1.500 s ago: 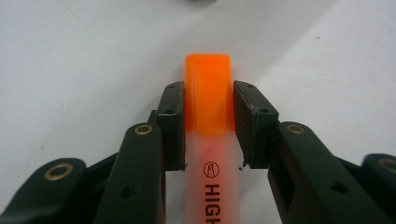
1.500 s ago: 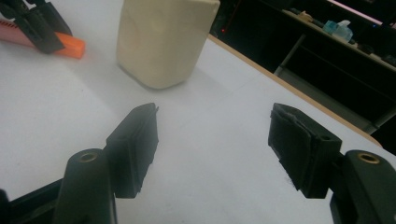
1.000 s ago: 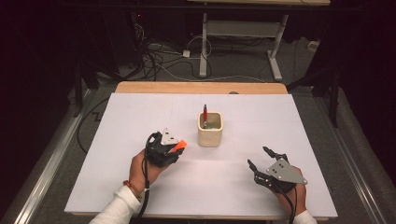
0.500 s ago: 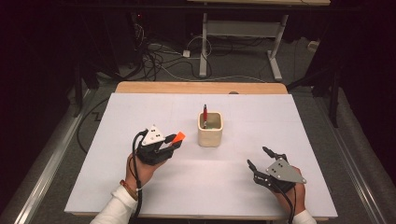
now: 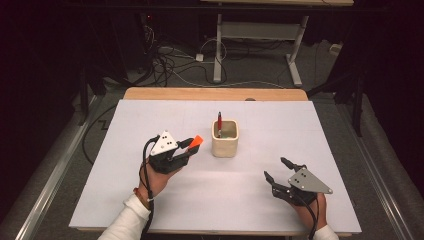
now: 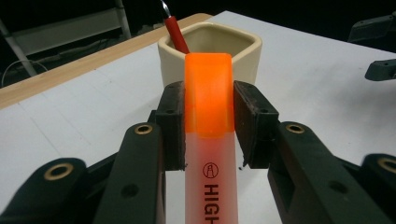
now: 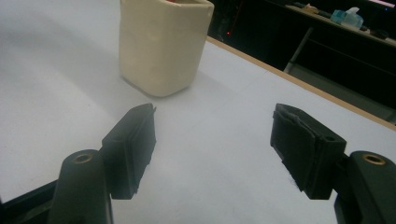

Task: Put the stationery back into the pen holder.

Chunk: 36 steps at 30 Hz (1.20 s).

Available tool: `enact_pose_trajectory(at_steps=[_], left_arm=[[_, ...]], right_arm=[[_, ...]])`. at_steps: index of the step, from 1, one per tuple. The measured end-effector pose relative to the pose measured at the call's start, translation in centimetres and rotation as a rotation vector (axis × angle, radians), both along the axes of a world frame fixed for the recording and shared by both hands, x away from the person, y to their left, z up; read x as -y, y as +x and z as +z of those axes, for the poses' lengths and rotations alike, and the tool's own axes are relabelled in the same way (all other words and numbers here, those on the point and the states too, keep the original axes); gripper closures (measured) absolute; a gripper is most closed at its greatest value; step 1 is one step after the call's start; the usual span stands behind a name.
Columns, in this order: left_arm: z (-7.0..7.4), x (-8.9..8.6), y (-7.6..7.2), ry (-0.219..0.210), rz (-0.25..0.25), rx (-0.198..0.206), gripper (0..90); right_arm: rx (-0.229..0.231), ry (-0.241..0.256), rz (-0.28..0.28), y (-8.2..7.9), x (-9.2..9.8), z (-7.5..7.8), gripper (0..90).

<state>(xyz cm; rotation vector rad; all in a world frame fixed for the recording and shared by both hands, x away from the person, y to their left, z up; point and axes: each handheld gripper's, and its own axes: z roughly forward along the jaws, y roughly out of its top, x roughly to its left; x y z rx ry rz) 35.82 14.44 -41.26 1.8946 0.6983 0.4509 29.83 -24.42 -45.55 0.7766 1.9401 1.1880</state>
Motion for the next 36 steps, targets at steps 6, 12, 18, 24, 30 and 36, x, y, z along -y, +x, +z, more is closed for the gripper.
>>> enact_pose_trajectory(at_steps=[6, 12, 18, 24, 30, 36], left_arm=[[0.7, 0.1, 0.2, -0.034, -0.023, 0.039, 64.2], [1.1, 0.6, 0.6, -0.064, -0.044, 0.063, 64.2], [1.5, 1.2, 1.2, -0.098, -0.069, 0.083, 64.2], [2.6, 2.2, 1.9, -0.123, -0.089, 0.111, 64.2], [3.7, 3.3, 2.8, -0.142, -0.112, 0.121, 64.2], [4.7, 4.5, 3.9, -0.17, -0.139, 0.122, 64.2]], right_arm=[[-0.003, -0.005, 0.002, 0.0, 0.0, 0.0, 29.4], [-0.003, -0.053, 0.006, 0.1, -0.5, -0.2, 26.9], [-0.008, -0.064, 0.007, 0.1, -0.7, -0.4, 26.5], [-0.01, -0.07, 0.01, 0.2, -0.7, -0.4, 26.1], [-0.003, -0.073, 0.005, 0.1, -0.7, -0.4, 25.1], [-0.002, -0.075, 0.007, 0.1, -0.7, -0.3, 25.1]])
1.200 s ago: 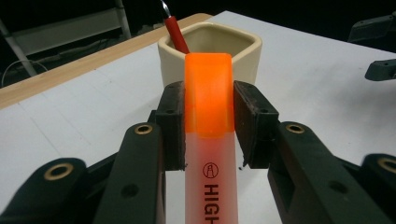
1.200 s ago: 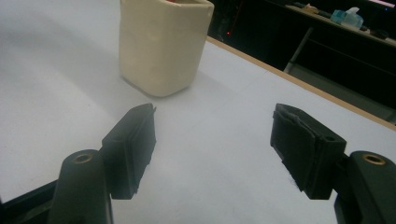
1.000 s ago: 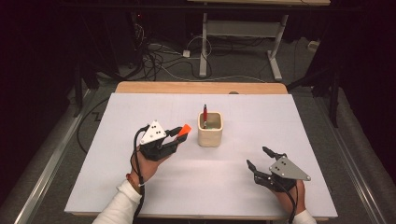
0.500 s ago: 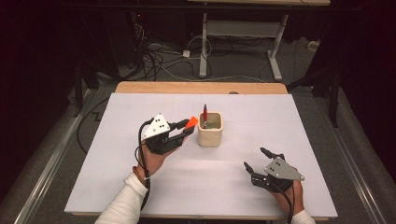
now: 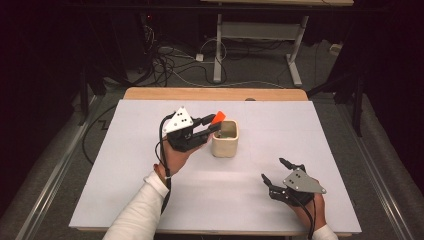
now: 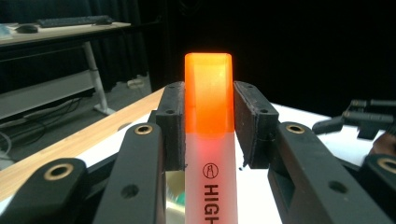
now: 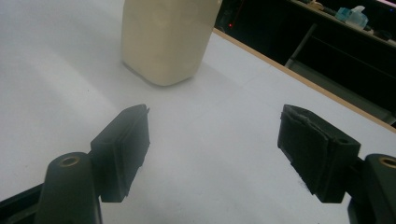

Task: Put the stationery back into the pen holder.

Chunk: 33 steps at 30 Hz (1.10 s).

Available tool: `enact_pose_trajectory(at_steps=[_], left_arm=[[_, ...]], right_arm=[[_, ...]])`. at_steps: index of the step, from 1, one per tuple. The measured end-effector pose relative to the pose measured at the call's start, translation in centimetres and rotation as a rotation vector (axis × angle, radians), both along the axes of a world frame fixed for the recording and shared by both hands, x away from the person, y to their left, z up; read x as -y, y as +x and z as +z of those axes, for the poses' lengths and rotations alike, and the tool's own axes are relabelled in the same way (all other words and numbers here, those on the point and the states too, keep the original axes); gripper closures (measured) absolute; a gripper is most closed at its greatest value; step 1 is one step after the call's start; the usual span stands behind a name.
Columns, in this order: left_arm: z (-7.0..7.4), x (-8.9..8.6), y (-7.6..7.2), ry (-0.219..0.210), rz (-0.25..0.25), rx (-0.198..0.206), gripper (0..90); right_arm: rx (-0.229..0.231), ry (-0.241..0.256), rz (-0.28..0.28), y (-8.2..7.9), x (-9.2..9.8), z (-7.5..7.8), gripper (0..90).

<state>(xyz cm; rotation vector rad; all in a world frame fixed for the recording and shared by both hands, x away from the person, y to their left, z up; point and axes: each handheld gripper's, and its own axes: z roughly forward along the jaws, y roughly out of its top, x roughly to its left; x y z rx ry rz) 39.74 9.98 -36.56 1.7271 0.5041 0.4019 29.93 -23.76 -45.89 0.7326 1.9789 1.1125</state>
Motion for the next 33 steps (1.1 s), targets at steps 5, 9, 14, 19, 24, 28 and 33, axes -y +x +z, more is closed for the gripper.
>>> enact_pose_trajectory(at_steps=[5, 9, 14, 19, 24, 28, 33], left_arm=[[0.8, 0.9, 0.9, -0.028, -0.025, 0.003, 64.2], [1.2, 1.7, 1.5, -0.027, -0.044, 0.007, 64.2], [1.4, 2.7, 2.3, -0.027, -0.058, 0.007, 64.2], [1.3, 3.4, 3.1, -0.023, -0.063, 0.008, 64.2], [1.2, 4.0, 3.9, -0.033, -0.071, 0.005, 64.1], [1.0, 4.5, 4.4, -0.026, -0.072, 0.005, 64.1], [0.5, 4.9, 5.0, -0.007, -0.054, -0.005, 64.1]], right_arm=[[0.002, -0.001, 0.002, 0.0, 0.1, 0.0, 25.1], [0.004, -0.005, 0.004, 0.0, 0.1, 0.0, 25.1], [0.005, -0.003, 0.001, 0.0, 0.2, 0.0, 25.1], [0.003, -0.009, 0.005, 0.0, 0.2, 0.0, 25.1], [0.002, -0.006, 0.001, 0.0, 0.3, 0.0, 25.2], [0.003, -0.013, 0.002, 0.0, 0.3, 0.0, 25.4], [0.0, -0.013, 0.005, 0.1, 0.3, -0.1, 25.9]])
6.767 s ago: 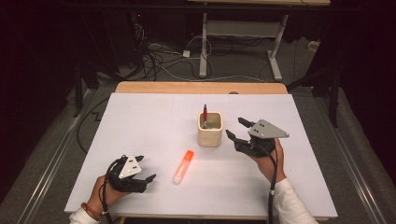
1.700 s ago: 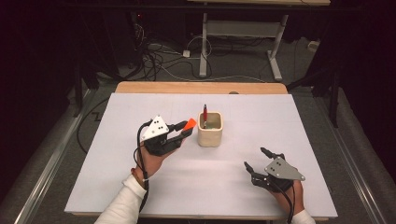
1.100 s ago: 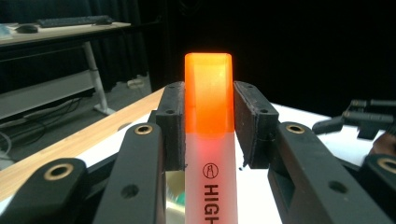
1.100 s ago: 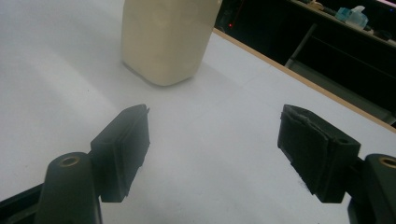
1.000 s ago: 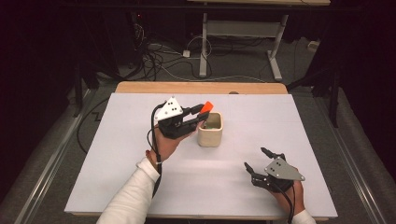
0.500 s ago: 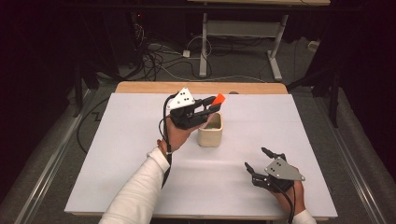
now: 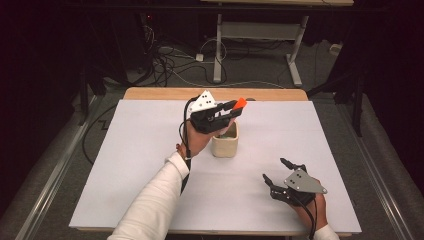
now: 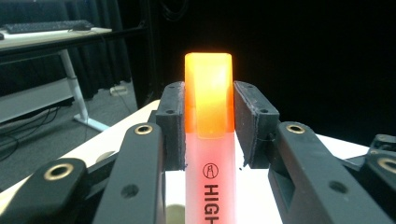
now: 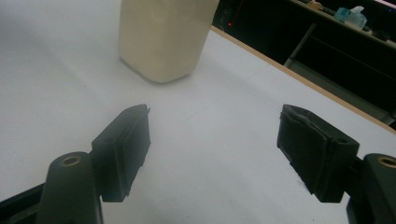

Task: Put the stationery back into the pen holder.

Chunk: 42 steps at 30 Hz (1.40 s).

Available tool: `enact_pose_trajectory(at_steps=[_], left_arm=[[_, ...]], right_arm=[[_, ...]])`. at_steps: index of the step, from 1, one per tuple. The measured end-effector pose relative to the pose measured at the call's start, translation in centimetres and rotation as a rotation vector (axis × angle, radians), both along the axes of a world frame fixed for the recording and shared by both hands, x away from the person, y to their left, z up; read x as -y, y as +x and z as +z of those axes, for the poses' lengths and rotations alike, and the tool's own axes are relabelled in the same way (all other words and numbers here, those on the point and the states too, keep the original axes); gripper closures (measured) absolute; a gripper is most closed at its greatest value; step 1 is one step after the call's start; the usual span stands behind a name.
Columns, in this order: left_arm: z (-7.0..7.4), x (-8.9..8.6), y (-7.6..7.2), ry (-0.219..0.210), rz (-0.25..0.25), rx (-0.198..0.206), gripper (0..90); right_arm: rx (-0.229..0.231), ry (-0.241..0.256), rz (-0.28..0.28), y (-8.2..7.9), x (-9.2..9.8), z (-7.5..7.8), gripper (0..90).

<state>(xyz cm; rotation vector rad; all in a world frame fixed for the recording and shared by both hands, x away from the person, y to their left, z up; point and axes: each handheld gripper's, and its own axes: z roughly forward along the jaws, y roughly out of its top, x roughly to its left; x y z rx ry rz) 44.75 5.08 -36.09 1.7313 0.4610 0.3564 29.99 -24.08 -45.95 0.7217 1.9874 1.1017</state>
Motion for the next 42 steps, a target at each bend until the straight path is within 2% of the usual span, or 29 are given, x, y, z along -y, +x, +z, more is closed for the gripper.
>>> enact_pose_trajectory(at_steps=[3, 15, 21, 25, 30, 33, 42], left_arm=[[-0.5, 0.0, 0.4, -0.011, -0.002, -0.012, 64.1], [-2.1, 0.4, 1.0, 0.012, 0.008, -0.043, 64.0], [-2.7, 0.3, 0.8, 0.03, 0.019, -0.051, 64.0], [-3.3, -0.2, 0.6, 0.019, 0.026, -0.057, 64.0], [-3.9, -0.7, 0.4, 0.033, 0.042, -0.057, 64.0], [-4.1, -1.2, 0.3, 0.021, 0.046, -0.063, 63.9], [-4.7, -1.8, 0.0, 0.041, 0.053, -0.062, 63.8]], right_arm=[[-0.002, -0.006, -0.002, 0.0, -0.1, -0.1, 25.9], [-0.007, -0.018, 0.001, 0.0, -0.2, -0.2, 26.2], [-0.008, -0.021, 0.002, 0.0, -0.2, -0.2, 26.3], [-0.006, -0.026, 0.003, 0.0, -0.3, -0.2, 26.5], [-0.011, -0.033, 0.003, 0.0, -0.5, -0.3, 26.5], [-0.01, -0.035, 0.004, 0.0, -0.5, -0.3, 26.6], [-0.014, -0.037, 0.004, 0.0, -0.6, -0.4, 26.8]])
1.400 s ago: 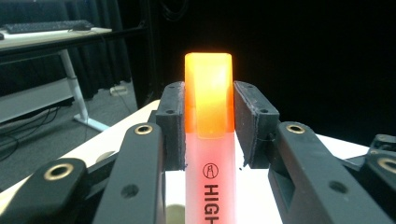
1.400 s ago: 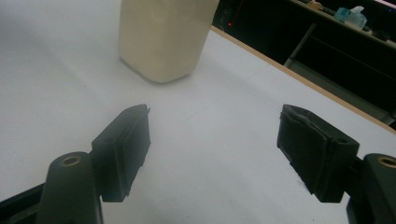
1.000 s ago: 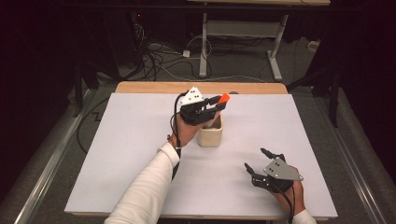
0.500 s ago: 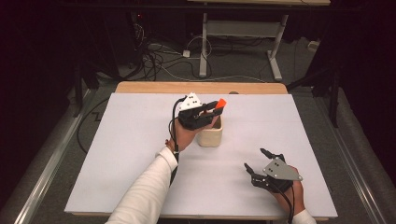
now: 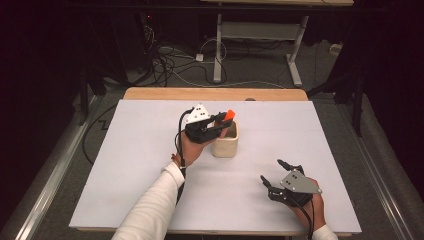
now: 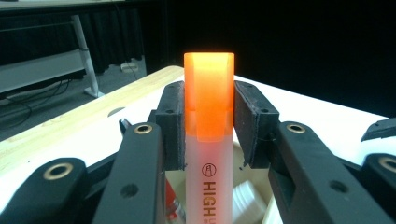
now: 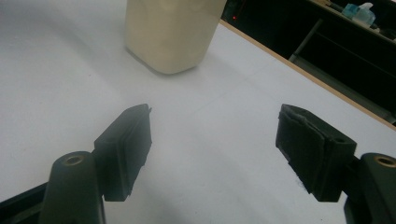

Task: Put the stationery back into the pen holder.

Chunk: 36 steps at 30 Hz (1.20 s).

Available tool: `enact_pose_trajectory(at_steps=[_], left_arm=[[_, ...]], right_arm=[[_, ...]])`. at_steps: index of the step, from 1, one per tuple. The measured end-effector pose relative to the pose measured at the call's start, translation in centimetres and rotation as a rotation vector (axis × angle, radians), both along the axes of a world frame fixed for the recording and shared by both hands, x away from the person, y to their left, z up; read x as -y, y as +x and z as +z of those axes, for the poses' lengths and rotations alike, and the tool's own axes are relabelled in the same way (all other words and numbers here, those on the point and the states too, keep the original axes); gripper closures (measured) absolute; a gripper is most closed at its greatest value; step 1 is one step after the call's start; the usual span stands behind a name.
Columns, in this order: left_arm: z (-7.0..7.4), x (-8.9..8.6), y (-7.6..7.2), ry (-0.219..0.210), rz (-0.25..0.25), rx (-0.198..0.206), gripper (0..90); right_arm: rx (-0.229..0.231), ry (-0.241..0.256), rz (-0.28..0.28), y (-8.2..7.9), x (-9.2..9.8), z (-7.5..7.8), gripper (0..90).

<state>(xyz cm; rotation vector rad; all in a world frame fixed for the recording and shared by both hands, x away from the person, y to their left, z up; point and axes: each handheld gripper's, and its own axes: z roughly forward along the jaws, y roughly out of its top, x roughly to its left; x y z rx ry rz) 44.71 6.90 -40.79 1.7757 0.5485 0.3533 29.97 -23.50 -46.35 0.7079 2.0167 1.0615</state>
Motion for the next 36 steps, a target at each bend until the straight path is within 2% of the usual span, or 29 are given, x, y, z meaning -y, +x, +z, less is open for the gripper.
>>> enact_pose_trajectory(at_steps=[14, 25, 36], left_arm=[[-0.6, -0.5, -0.1, 0.007, 0.015, -0.011, 61.5], [-0.3, -0.6, -0.3, 0.022, 0.016, 0.008, 58.5], [0.4, -0.6, -0.6, 0.048, 0.045, 0.038, 54.2]], right_arm=[[-0.005, -0.004, 0.003, 0.0, -0.1, -0.1, 26.9], [-0.003, -0.004, 0.005, 0.0, -0.1, -0.1, 27.1], [-0.002, -0.005, 0.007, 0.0, -0.2, 0.0, 27.2]])
